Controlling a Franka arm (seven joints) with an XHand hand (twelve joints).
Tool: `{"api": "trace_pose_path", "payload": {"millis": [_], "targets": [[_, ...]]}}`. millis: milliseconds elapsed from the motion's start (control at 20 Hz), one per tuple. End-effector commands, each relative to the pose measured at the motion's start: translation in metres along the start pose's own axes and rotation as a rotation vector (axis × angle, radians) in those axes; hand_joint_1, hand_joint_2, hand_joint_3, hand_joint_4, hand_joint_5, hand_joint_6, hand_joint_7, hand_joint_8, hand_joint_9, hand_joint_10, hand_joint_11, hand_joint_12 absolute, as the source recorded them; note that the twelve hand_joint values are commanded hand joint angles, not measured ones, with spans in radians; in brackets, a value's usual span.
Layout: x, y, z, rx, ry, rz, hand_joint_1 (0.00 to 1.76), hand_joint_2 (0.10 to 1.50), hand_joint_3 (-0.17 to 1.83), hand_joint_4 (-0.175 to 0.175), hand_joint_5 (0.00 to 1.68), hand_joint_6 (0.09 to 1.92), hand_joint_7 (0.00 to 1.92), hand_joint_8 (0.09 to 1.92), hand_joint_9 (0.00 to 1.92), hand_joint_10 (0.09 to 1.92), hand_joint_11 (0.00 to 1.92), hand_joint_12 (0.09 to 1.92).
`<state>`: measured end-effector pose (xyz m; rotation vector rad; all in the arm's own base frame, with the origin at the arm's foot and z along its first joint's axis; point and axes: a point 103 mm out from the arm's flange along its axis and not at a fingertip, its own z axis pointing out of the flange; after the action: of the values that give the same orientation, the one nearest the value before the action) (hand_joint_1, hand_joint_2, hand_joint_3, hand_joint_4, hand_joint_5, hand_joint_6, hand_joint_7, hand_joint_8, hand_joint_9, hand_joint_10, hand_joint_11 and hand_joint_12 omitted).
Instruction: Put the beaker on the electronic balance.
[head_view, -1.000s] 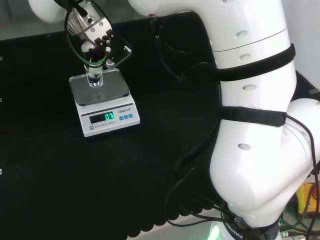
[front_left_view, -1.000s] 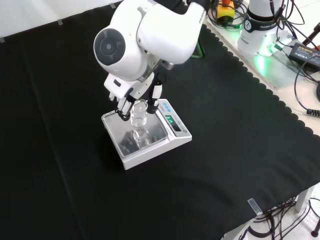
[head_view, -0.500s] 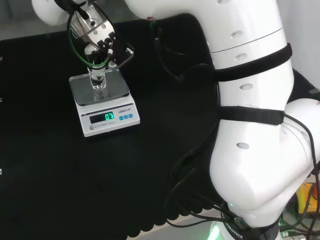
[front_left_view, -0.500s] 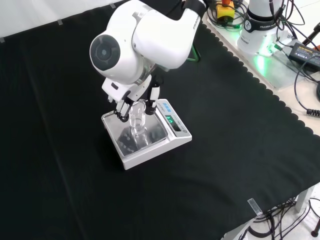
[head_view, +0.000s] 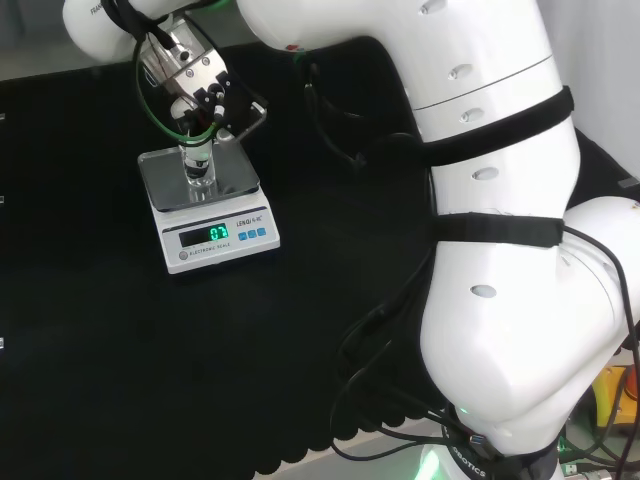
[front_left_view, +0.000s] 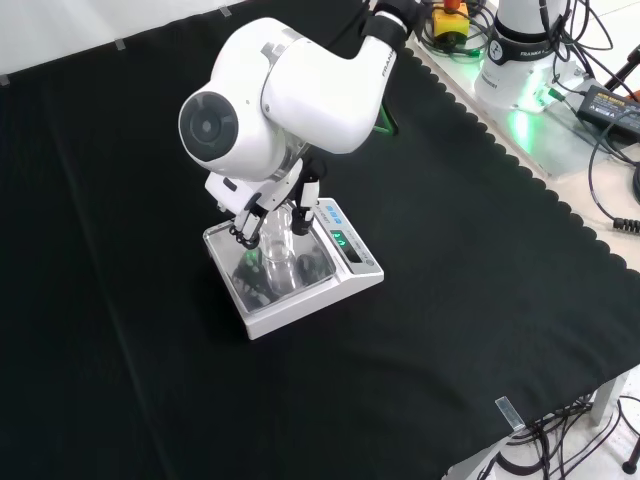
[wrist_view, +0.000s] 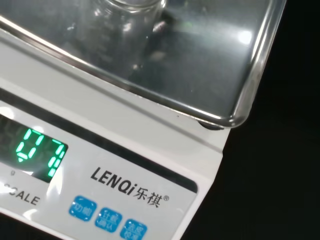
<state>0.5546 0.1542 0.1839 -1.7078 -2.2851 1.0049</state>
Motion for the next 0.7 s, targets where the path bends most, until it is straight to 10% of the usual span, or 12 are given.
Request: {"api": "trace_pose_path", "payload": {"millis": [50, 350, 700], "targets": [[0.0, -0.006, -0.002, 0.021, -0.019, 0.009, 0.76, 1.15, -0.17, -0.146, 0.46, 0.39, 0.61, 0.71, 0.75, 0.64, 0.55, 1.27], [-0.007, -0.021, -0.012, -0.018, -0.022, 0.017, 0.68, 1.06, -0.17, -0.165, 0.18, 0.09, 0.14, 0.77, 0.35, 0.81, 0.38, 1.35], [-0.012, -0.038, -0.026, -0.059, 0.0, 0.031, 0.59, 0.98, -0.17, -0.169, 0.0, 0.09, 0.0, 0.34, 0.07, 0.88, 0.23, 1.42]]}}
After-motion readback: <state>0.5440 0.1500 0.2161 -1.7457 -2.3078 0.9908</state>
